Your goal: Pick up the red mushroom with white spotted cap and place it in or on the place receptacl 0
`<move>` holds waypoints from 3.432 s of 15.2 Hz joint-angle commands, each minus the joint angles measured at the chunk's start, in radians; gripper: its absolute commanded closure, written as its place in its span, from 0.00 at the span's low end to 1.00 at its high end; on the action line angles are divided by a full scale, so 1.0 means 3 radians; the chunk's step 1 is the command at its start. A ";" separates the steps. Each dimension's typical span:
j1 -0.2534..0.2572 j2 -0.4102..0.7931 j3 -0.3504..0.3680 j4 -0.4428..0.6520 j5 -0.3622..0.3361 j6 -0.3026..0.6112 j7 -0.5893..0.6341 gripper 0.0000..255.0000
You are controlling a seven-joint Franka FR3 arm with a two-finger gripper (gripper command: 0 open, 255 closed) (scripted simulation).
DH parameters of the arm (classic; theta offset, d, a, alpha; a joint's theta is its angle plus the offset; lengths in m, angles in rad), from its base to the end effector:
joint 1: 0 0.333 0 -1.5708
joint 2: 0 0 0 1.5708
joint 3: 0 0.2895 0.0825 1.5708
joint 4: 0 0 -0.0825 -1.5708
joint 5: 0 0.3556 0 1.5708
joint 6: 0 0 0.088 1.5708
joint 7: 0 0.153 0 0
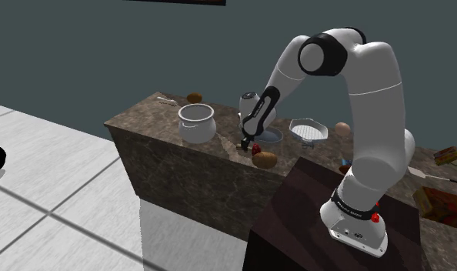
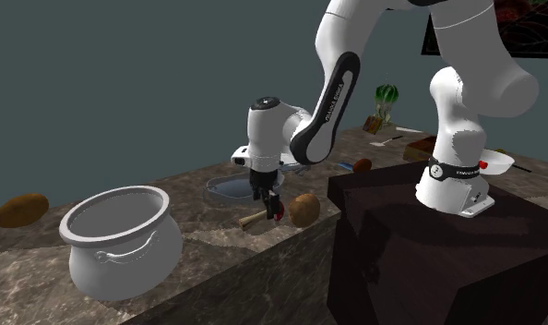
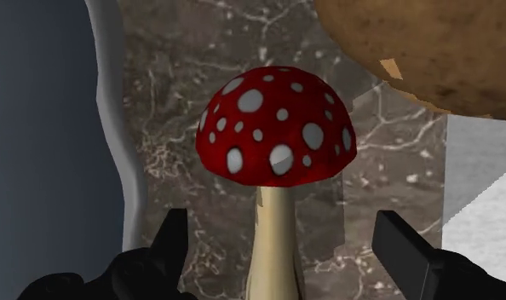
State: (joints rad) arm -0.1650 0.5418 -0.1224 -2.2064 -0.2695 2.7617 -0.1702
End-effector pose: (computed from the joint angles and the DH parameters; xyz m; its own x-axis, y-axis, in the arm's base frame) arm 0.5013 -0.1476 0.0913 0.9884 0.1470 -0.0392 0.1514 -0.9756 0.1590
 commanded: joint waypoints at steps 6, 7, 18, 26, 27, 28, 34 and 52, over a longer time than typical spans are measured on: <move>-0.0021 0.0324 -0.0027 0.0116 -0.0024 0.0211 0.0014 0.00; -0.0021 0.0324 -0.0027 0.0117 -0.0024 0.0210 0.0015 0.00; -0.0017 0.0329 -0.0027 0.0118 -0.0027 0.0213 0.0023 1.00; -0.0031 0.0184 -0.0015 0.0065 -0.0020 0.0123 -0.0008 1.00; -0.0033 0.0138 -0.0011 0.0049 -0.0017 0.0093 -0.0016 1.00; -0.0036 0.0092 -0.0008 0.0034 -0.0014 0.0062 -0.0025 1.00; -0.0051 -0.0178 0.0015 -0.0043 0.0009 -0.0130 -0.0079 1.00; -0.0074 -0.0912 0.0070 -0.0117 0.0109 -0.0784 -0.0250 1.00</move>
State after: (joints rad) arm -0.1863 0.2776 -0.1019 -2.2433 -0.2389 2.5375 -0.2410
